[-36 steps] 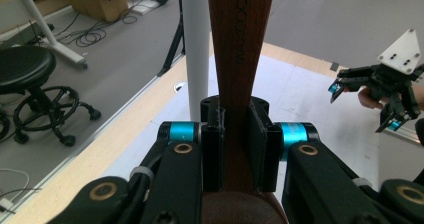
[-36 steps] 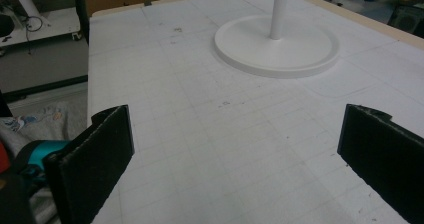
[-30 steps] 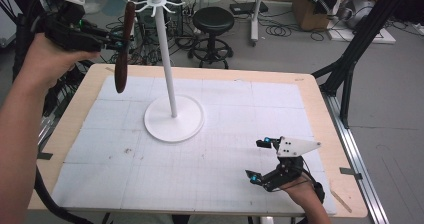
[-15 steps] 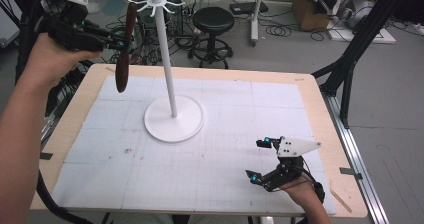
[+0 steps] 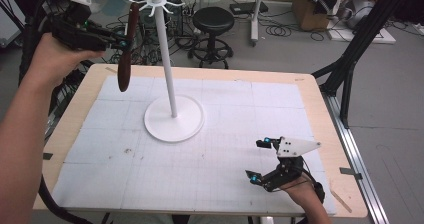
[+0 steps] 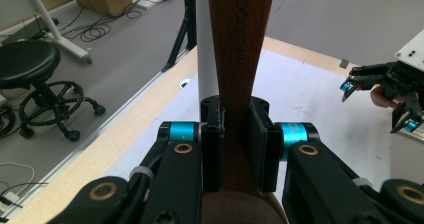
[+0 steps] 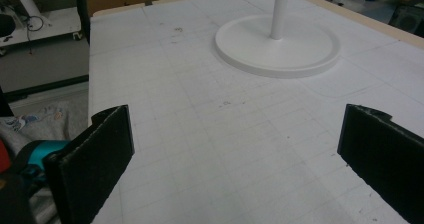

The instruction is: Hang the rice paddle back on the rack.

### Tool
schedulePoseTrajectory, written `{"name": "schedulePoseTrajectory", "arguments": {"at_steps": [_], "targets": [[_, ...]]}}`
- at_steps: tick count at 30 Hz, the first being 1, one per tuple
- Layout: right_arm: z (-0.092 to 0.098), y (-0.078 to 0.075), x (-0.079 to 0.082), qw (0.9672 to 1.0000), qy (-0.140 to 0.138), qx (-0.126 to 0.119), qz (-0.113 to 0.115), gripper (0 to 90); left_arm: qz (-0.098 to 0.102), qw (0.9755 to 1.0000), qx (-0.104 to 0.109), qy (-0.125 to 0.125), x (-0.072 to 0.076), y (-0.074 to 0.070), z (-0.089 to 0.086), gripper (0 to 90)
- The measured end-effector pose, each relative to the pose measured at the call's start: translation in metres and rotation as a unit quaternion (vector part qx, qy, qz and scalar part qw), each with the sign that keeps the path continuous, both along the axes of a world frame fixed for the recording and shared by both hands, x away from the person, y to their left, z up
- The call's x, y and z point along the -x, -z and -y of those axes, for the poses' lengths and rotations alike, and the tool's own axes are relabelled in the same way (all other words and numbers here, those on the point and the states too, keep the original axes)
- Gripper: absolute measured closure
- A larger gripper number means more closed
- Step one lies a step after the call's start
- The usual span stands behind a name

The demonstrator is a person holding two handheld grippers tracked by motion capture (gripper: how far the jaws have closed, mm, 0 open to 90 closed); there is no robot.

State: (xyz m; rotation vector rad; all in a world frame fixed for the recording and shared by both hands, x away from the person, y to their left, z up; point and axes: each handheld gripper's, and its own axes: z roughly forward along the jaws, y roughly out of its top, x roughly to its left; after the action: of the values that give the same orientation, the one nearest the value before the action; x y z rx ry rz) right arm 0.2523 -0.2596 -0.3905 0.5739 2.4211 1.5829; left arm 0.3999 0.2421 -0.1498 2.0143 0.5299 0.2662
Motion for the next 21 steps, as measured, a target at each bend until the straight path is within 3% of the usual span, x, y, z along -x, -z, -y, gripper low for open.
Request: {"name": "schedulePoseTrajectory", "arguments": {"at_steps": [17, 21], "targets": [[0.0006, -0.0003, 0.0002, 1.0000, 0.000, -0.002, -0.001, 0.3, -0.004, 1.0000, -0.003, 0.000, -0.0045, 0.0042, 0.0028, 76.7], [0.0012, -0.0004, 0.0000, 1.0000, 0.000, -0.002, 0.001, 0.3, -0.007, 1.0000, -0.001, 0.004, -0.0052, 0.0041, 0.0024, 69.5]]}}
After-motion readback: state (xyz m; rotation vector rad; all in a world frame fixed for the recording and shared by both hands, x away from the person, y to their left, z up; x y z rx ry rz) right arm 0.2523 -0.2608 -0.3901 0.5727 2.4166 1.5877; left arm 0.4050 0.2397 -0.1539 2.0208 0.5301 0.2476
